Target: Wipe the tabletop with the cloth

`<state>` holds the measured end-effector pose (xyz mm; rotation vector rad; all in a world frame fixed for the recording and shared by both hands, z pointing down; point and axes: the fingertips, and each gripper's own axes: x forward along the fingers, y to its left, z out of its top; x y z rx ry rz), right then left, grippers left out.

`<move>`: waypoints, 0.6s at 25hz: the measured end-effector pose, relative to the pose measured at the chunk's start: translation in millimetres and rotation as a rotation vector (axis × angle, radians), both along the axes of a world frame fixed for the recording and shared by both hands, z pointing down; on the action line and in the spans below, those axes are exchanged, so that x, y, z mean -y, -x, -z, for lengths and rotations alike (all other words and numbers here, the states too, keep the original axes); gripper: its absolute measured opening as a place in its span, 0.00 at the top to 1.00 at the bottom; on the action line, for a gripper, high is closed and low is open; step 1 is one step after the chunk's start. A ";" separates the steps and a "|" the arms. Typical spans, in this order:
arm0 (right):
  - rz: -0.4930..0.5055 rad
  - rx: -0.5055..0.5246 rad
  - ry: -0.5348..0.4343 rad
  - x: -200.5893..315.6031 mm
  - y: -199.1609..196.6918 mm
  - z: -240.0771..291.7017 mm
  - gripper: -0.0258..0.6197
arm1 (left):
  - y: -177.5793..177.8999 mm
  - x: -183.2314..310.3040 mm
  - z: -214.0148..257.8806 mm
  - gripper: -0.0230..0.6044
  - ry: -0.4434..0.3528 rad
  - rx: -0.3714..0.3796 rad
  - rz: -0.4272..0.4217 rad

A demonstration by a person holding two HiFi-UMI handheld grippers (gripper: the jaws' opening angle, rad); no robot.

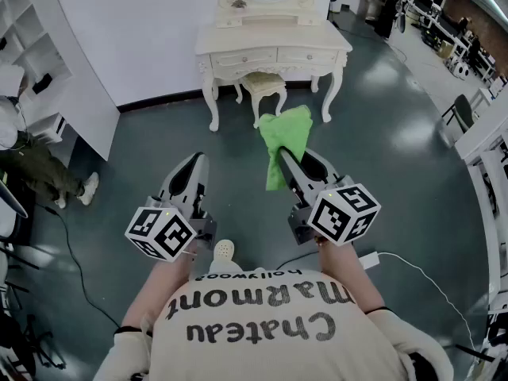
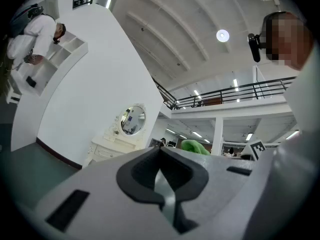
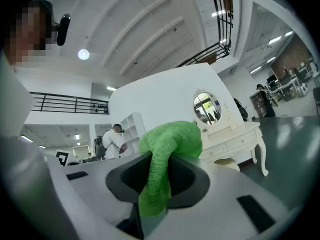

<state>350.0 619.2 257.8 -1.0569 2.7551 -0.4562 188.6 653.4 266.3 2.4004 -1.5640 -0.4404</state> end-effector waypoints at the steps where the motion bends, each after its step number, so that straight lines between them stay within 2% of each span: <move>1: -0.004 0.004 -0.003 -1.1 1.3 1.8 0.81 | 1.3 2.1 1.9 0.95 0.002 0.002 -0.002; 7: -0.001 -0.003 -0.012 -11.5 6.6 -0.5 0.81 | -0.6 5.1 5.7 0.95 -0.005 0.001 -0.028; 15: 0.016 0.043 0.023 -6.4 16.5 -10.1 0.81 | 7.2 13.5 -1.6 0.95 -0.008 0.007 -0.045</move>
